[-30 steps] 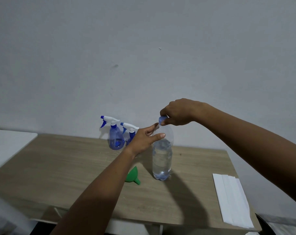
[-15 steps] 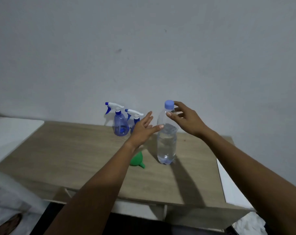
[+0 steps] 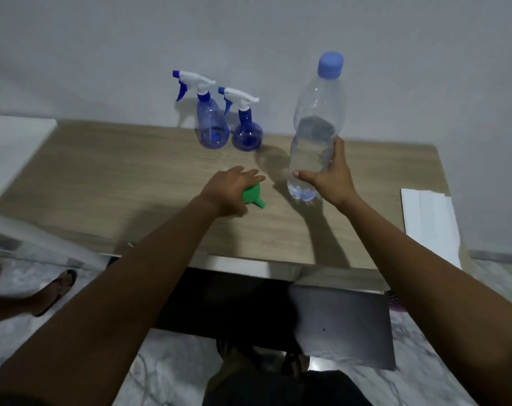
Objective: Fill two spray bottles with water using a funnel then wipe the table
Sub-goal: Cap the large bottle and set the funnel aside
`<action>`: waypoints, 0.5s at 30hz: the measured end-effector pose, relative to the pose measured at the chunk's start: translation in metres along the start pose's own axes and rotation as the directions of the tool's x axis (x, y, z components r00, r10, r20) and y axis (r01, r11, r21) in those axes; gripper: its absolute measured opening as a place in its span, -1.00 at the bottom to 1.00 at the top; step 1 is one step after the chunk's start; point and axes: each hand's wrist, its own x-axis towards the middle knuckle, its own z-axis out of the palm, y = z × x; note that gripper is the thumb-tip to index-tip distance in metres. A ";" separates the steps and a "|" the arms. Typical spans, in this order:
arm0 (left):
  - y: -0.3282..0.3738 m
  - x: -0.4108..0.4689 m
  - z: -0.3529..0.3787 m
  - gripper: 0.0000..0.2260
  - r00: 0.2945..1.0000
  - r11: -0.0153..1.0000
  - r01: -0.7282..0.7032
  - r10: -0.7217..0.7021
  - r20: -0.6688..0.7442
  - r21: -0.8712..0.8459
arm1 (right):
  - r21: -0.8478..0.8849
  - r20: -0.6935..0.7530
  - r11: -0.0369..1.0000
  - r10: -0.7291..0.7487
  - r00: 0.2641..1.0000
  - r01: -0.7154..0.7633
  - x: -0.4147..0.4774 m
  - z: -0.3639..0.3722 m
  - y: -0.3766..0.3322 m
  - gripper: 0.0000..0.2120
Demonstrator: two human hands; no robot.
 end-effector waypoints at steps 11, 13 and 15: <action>-0.017 0.011 0.015 -0.58 0.909 0.875 -0.246 0.358 -0.215 0.416 | 0.005 -0.043 1.000 -0.009 0.999 0.009 0.001 0.008 0.007 -0.06; -0.019 0.016 0.017 -0.65 0.904 0.877 -0.238 0.358 -0.235 0.417 | 0.014 -0.046 1.000 -0.005 0.999 0.006 0.001 0.008 0.007 -0.06; -0.021 0.020 0.018 -0.61 0.909 0.904 -0.219 0.325 -0.260 0.366 | 0.019 -0.058 1.000 0.003 0.998 -0.002 0.001 0.008 0.007 -0.06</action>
